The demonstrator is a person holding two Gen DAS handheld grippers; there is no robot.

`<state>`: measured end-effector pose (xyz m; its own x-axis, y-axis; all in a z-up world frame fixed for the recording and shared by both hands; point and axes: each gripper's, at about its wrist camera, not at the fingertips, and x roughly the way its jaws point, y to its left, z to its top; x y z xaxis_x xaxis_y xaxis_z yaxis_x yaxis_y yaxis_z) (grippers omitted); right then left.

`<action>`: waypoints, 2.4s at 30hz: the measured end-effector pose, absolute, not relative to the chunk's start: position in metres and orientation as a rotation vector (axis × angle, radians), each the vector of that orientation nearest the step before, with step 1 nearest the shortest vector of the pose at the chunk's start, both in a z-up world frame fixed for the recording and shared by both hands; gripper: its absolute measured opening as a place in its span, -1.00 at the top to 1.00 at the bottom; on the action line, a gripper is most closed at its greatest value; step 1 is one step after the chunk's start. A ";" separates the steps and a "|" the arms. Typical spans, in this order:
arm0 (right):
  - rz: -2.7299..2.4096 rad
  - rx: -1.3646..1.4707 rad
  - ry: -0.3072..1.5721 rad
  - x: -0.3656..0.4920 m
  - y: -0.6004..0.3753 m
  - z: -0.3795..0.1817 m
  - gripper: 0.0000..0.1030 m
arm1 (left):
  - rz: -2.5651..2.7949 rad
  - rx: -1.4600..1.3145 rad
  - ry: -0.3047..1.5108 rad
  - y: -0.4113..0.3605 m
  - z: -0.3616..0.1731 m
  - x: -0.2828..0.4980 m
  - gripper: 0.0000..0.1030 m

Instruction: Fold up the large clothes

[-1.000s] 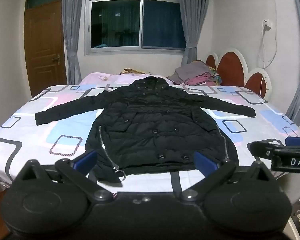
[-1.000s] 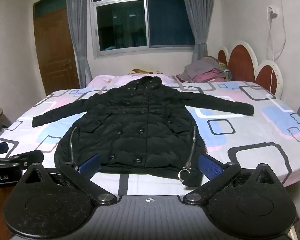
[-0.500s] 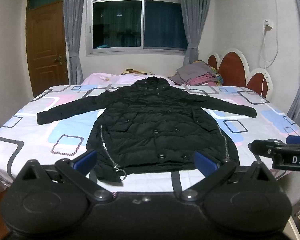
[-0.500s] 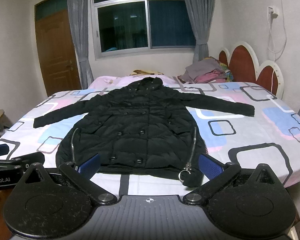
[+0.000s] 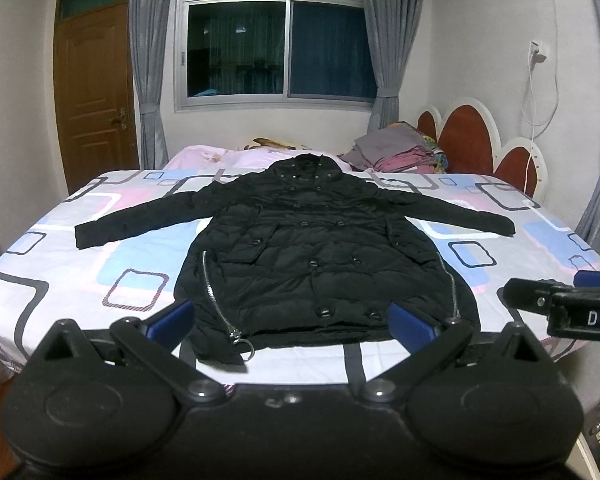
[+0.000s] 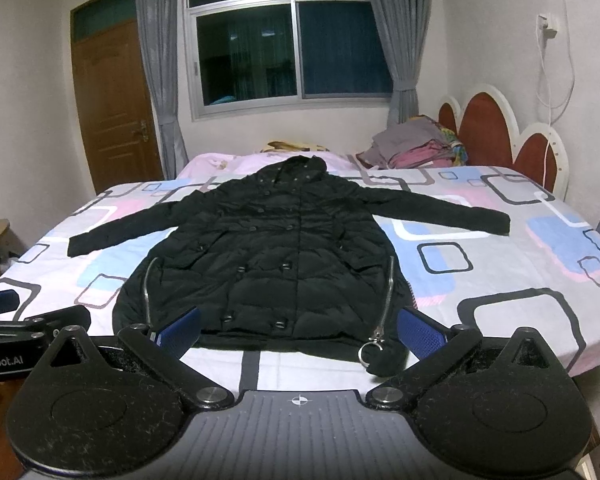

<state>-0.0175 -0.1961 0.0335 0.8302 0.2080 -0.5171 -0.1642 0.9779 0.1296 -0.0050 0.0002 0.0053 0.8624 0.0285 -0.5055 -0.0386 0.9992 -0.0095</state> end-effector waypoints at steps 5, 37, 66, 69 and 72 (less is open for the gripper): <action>0.197 0.081 0.558 -0.018 -0.195 0.034 -1.00 | 0.036 -0.019 0.529 0.000 0.005 -0.005 -1.00; 0.197 0.082 0.554 -0.018 -0.193 0.036 -1.00 | 0.034 -0.024 0.525 0.001 0.008 -0.003 -1.00; 0.178 0.098 0.545 0.001 -0.200 0.036 -1.00 | 0.034 -0.011 0.510 0.004 0.010 0.005 -1.00; 0.141 0.105 0.519 0.012 -0.207 0.038 -1.00 | 0.032 -0.001 0.486 0.007 0.017 0.018 -1.00; 0.099 0.130 0.503 0.027 -0.220 0.041 -1.00 | 0.032 0.005 0.472 0.008 0.020 0.036 -1.00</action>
